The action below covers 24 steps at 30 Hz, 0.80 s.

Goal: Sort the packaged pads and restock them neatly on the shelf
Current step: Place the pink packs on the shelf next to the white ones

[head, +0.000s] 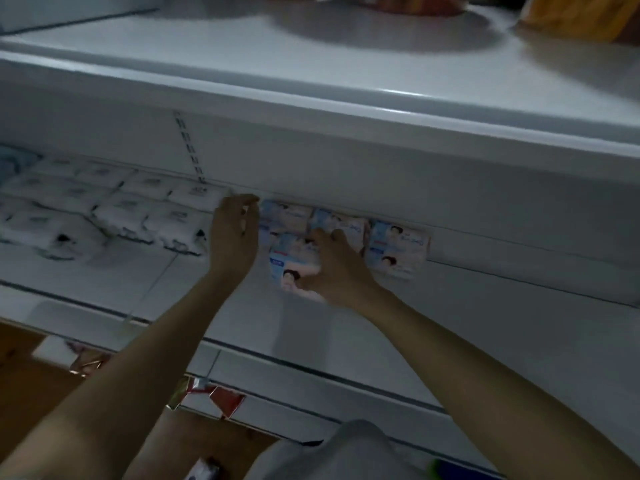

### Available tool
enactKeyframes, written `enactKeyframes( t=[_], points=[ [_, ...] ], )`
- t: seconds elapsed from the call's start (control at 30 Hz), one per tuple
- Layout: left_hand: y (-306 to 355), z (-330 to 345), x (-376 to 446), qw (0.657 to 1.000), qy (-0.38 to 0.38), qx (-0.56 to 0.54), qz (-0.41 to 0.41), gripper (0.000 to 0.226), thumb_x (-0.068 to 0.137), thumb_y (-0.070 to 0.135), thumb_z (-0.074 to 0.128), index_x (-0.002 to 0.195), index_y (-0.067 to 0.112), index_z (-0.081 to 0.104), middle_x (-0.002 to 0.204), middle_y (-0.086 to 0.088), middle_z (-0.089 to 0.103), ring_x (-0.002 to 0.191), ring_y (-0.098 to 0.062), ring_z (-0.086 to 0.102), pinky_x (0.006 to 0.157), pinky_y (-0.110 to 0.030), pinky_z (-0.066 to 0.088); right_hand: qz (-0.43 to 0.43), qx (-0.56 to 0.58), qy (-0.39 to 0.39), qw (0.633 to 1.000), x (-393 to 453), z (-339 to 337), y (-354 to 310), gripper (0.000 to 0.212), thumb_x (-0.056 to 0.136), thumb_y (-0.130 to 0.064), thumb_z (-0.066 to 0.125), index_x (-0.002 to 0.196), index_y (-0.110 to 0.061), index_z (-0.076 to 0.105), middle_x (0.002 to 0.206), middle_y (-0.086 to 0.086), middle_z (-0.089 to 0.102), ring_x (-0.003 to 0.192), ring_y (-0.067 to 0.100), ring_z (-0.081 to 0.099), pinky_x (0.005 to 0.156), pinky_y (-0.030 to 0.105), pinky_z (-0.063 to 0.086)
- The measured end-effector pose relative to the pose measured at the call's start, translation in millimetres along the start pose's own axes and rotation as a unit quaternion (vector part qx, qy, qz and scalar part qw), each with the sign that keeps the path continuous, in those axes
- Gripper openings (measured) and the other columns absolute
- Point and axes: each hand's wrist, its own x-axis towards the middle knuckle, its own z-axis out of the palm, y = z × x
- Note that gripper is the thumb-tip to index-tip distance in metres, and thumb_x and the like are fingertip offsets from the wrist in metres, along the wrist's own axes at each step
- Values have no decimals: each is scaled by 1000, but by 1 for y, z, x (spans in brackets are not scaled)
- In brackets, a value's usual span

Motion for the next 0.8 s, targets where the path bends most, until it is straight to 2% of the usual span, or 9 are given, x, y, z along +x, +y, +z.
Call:
enactKeyframes(
  t=[0.07, 0.13, 0.2, 0.3, 0.33, 0.43, 0.6, 0.67, 0.8],
  points=[
    [-12, -8, -25, 997, -16, -19, -78, 38, 103, 32, 42, 132, 9, 52, 124, -6, 52, 109, -24, 55, 89, -35, 46, -30, -5, 33, 999, 17, 21, -10, 65, 76, -33, 80, 129, -15, 46, 111, 9, 42, 98, 29, 53, 73, 33, 45],
    [-17, -11, -41, 985, -81, -76, -135, 46, 103, 33, 43, 144, 14, 39, 135, 2, 42, 118, -12, 47, 94, -27, 42, -36, -11, 55, 998, 32, 35, -17, 59, 74, -27, 80, 123, -14, 48, 117, 14, 45, 98, 33, 56, 77, 38, 50],
    [-22, -11, -49, 977, -136, -106, -129, 50, 101, 27, 48, 147, 14, 33, 139, 3, 39, 121, -9, 46, 94, -17, 42, -34, -24, 58, 997, 42, 46, -22, 58, 75, -23, 80, 122, -11, 48, 122, 18, 43, 97, 33, 57, 77, 40, 51],
    [-27, -12, -51, 981, -133, -82, -111, 49, 99, 14, 52, 145, 8, 36, 132, -1, 41, 112, -6, 45, 82, 3, 33, -43, -24, 46, 998, 48, 59, -24, 56, 76, -19, 81, 120, -8, 48, 123, 17, 40, 97, 31, 56, 77, 34, 49],
    [-27, -11, -50, 982, -128, -77, -117, 48, 99, 13, 52, 144, 8, 38, 134, -3, 42, 112, -6, 45, 80, 3, 33, -44, -18, 40, 998, 48, 61, -23, 56, 75, -16, 81, 120, -8, 48, 123, 15, 40, 98, 30, 56, 77, 32, 48],
    [-23, -12, -49, 980, -134, -58, -133, 49, 99, 15, 51, 146, 11, 36, 142, -11, 41, 121, -19, 49, 87, -13, 37, -53, -1, 30, 998, 47, 60, -19, 59, 76, -9, 79, 126, -9, 49, 125, 13, 38, 104, 30, 54, 84, 34, 50],
    [-10, -27, -56, 979, -133, 46, -145, 57, 98, 27, 53, 150, 13, 33, 150, -13, 36, 135, -28, 39, 106, -31, 34, -48, -90, 40, 994, 36, 40, -26, 43, 91, -25, 62, 128, -12, 47, 137, 12, 36, 121, 32, 42, 84, 39, 47],
    [-2, -39, -65, 976, -124, 96, -153, 56, 98, 32, 53, 149, 16, 35, 150, -13, 38, 136, -29, 37, 109, -38, 35, -72, -74, 56, 993, 27, 32, -33, 33, 93, -27, 57, 122, -11, 50, 128, 12, 46, 115, 31, 47, 83, 42, 49],
    [27, -61, -94, 963, -72, 187, -182, 47, 95, 36, 52, 139, 20, 46, 136, -9, 51, 128, -30, 41, 100, -43, 42, -90, -9, 13, 996, -6, 17, -47, 20, 98, -32, 51, 102, -13, 56, 93, -1, 59, 85, 18, 54, 69, 30, 40]
  ],
)
